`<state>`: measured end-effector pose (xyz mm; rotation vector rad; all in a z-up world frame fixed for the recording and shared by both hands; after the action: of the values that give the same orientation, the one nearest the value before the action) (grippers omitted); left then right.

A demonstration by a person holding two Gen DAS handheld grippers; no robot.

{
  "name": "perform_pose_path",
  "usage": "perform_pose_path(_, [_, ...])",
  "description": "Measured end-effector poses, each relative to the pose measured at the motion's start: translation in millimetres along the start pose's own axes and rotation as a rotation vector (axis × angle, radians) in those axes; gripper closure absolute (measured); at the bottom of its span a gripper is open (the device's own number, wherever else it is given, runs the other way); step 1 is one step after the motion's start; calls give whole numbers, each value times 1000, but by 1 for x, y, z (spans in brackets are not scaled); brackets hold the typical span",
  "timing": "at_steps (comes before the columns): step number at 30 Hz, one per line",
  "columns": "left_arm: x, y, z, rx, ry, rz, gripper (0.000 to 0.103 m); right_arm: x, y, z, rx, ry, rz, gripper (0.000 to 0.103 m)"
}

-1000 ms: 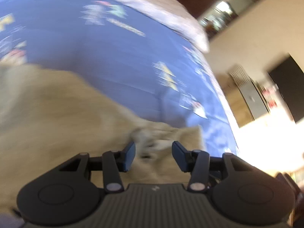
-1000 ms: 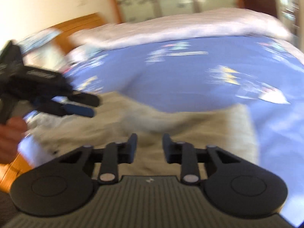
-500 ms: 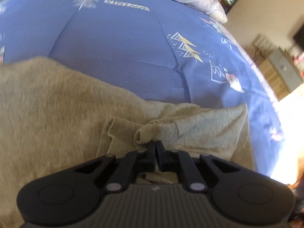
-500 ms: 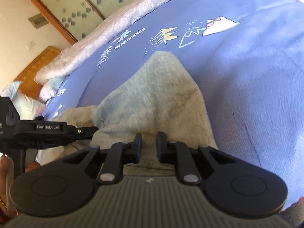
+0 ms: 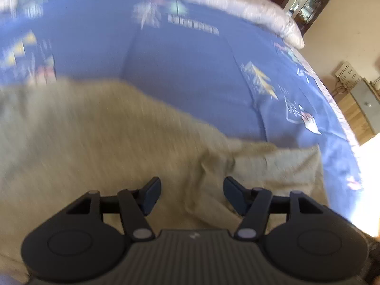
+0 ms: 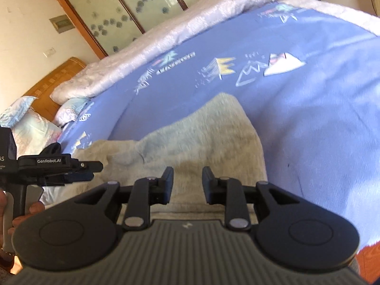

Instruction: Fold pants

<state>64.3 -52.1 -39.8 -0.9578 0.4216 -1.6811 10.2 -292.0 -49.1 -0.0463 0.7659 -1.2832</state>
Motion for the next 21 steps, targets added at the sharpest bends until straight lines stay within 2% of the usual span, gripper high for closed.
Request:
perform_pose_path(4, [16, 9, -15, -64, -4, -65, 46, -6, -3, -5, -18, -18, 6, 73])
perform_pose_path(5, [21, 10, -17, -66, 12, -63, 53, -7, -3, -7, -22, -26, 6, 73])
perform_pose_path(6, [23, 10, -18, -63, 37, -55, 72, -9, -1, -7, -24, -35, 5, 73])
perform_pose_path(7, [27, 11, -19, -63, 65, -55, 83, -11, -1, -8, -26, -43, 4, 73])
perform_pose_path(9, [26, 7, -21, -56, 82, -38, 90, -14, 3, -8, -29, -55, 2, 73])
perform_pose_path(11, [30, -1, -16, -25, 97, -30, 93, -21, 4, -7, -26, -70, 10, 73])
perform_pose_path(13, [31, -20, -8, 25, 125, -28, 93, -29, 4, -4, -10, -83, 29, 73])
perform_pose_path(16, [20, -43, 0, 88, 170, 48, 93, -49, 3, 1, 12, -106, 93, 73])
perform_pose_path(19, [-5, -27, -10, 18, 118, 98, 88, -61, 18, -7, -22, -149, 114, 73])
perform_pose_path(21, [-20, -11, -19, -14, 83, 118, 71, -57, 39, -24, -106, -162, 65, 72])
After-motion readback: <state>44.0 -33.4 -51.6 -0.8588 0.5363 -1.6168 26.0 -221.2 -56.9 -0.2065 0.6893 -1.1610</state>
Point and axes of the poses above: each gripper's, at about its wrist camera, not at the fingertips, and y roughly the way its jaws point, x to its right, z to its top, the point moved 7 cm from there along y, roughly the way its jaws point, and after that the axes turned 11 degrees about x, right-handed, at the moved point
